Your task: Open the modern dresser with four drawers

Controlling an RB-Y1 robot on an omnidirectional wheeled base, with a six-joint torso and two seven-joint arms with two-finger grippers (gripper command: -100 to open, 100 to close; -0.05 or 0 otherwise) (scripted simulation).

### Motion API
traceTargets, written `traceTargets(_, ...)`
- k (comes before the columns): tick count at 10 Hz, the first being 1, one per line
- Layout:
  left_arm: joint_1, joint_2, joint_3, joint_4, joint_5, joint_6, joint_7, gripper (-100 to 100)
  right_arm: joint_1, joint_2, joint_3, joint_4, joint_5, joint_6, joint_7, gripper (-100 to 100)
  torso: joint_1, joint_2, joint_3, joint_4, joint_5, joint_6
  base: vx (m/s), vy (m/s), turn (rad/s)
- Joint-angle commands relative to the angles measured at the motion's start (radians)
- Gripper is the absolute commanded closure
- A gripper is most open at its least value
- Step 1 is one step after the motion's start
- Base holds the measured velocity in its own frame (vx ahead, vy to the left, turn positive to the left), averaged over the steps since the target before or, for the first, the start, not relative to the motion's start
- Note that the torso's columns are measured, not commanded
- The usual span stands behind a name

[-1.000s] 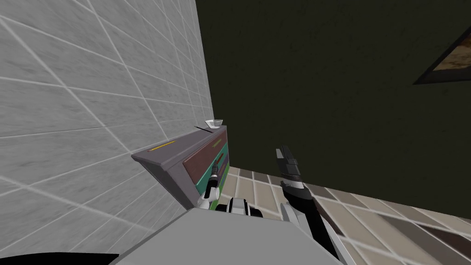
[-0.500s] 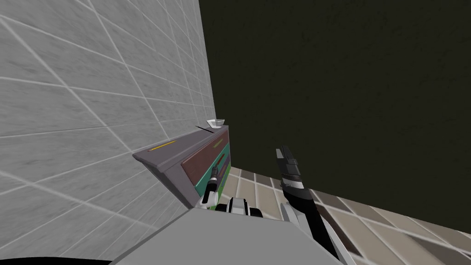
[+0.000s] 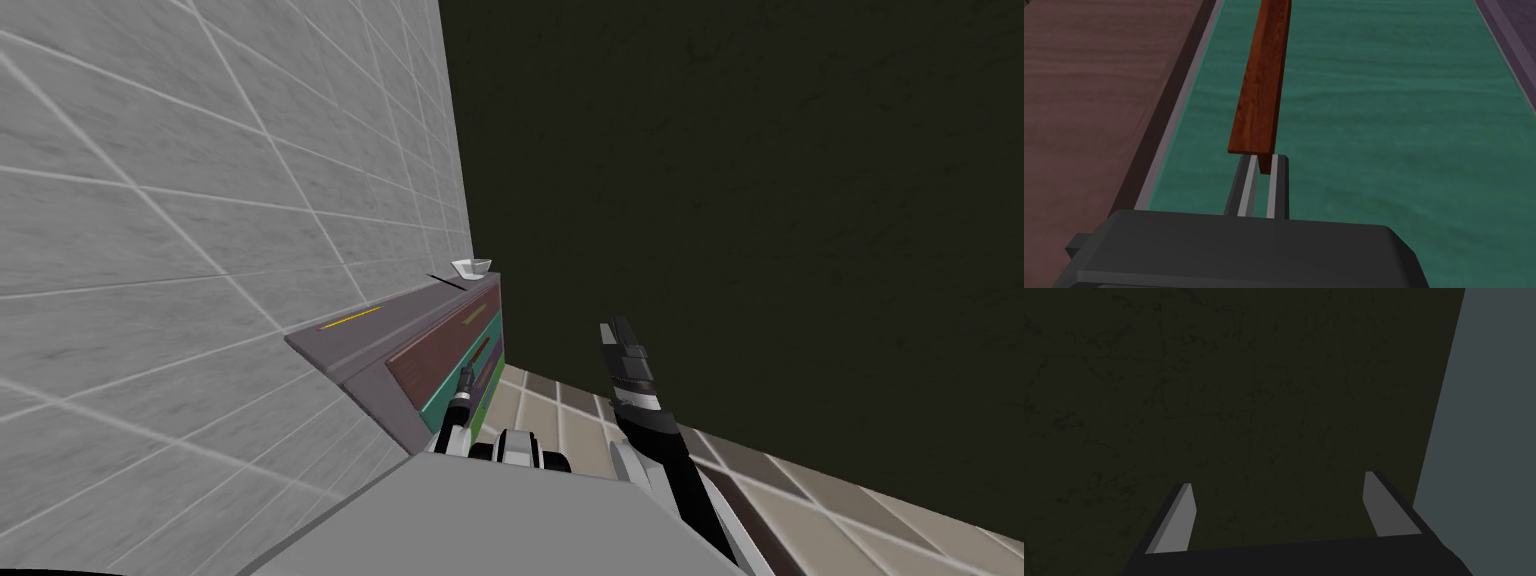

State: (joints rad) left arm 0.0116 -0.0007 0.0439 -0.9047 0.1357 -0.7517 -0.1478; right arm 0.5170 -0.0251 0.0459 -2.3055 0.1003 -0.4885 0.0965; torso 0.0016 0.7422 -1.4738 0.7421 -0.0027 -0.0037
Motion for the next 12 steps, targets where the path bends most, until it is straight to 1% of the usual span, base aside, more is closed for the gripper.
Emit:
traceTargets(1, 0.073, 0.020, -0.050, -0.075, -0.032, 0.002, 0.044, 100, 0.000, 0.000, 0.000, 0.000, 0.000, 0.000, 0.000, 0, -0.001, 0.001, 0.000, 0.000, 0.000, -0.002, 0.115, -0.051, 0.233)
traceTargets(2, 0.084, 0.020, -0.050, -0.090, -0.032, 0.002, 0.044, 100, 0.000, 0.000, 0.000, 0.000, 0.000, 0.000, 0.000, 0, -0.002, 0.002, 0.001, -0.001, 0.000, -0.003, 0.077, -0.046, 0.098)
traceTargets(3, 0.123, 0.027, -0.075, -0.125, -0.048, 0.006, 0.064, 100, 0.000, 0.000, 0.000, 0.000, 0.000, 0.000, 0.000, 0, -0.001, 0.003, 0.001, -0.001, 0.001, 0.000, 0.073, -0.041, 0.127)
traceTargets(4, 0.157, 0.033, -0.101, -0.166, -0.064, 0.010, 0.084, 100, 0.000, 0.000, 0.000, 0.000, 0.000, 0.000, 0.000, 0, -0.001, 0.005, 0.002, -0.001, 0.000, -0.001, 0.112, -0.050, 0.254)
traceTargets(5, 0.166, 0.033, -0.101, -0.171, -0.064, 0.010, 0.084, 100, 0.000, 0.000, 0.000, 0.000, 0.000, 0.000, 0.000, 0, -0.002, 0.005, 0.002, -0.001, 0.000, -0.002, 0.079, -0.039, 0.090)
traceTargets(6, 0.207, 0.040, -0.126, -0.211, -0.079, 0.014, 0.104, 100, 0.000, 0.000, 0.000, 0.000, 0.000, 0.000, 0.000, 0, -0.002, 0.006, 0.003, 0.000, 0.001, 0.000, 0.071, -0.040, 0.111)
traceTargets(7, 0.184, 0.036, -0.116, -0.192, -0.072, 0.020, 0.093, 100, 0.000, 0.000, 0.000, 0.000, 0.000, 0.000, 0.000, 0, -0.002, 0.006, 0.003, -0.001, 0.000, -0.001, 0.038, -0.024, 0.036)
traceTargets(8, 0.139, 0.053, -0.101, -0.143, -0.061, 0.011, 0.103, 100, 0.000, 0.000, 0.000, 0.000, 0.000, 0.000, 0.000, 0, -0.001, 0.004, 0.002, 0.000, 0.001, 0.002, -0.063, -0.050, -0.097)
traceTargets(9, 0.139, 0.053, -0.101, -0.135, -0.061, 0.011, 0.103, 100, -0.001, 0.000, 0.000, 0.000, 0.000, 0.000, 0.000, 0, -0.003, 0.003, 0.002, -0.001, 0.002, 0.005, -0.078, -0.060, -0.075)
traceTargets(10, 0.097, 0.069, -0.084, -0.097, -0.049, 0.001, 0.110, 100, 0.000, 0.000, 0.000, 0.000, 0.000, 0.000, 0.000, 0, -0.004, 0.001, 0.001, -0.002, 0.002, 0.003, -0.097, -0.084, -0.106)
traceTargets(11, 0.089, 0.069, -0.084, -0.077, -0.049, 0.001, 0.110, 100, -0.001, 0.000, 0.000, 0.000, 0.000, 0.000, 0.000, 0, -0.005, 0.000, 0.000, -0.002, 0.001, 0.004, -0.084, -0.061, -0.059)
traceTargets(12, 0.049, 0.086, -0.066, -0.040, -0.037, -0.009, 0.118, 100, 0.000, 0.000, 0.000, 0.000, 0.000, 0.000, 0.000, 0, -0.002, -0.002, -0.001, -0.003, 0.002, 0.002, -0.096, -0.081, -0.083)
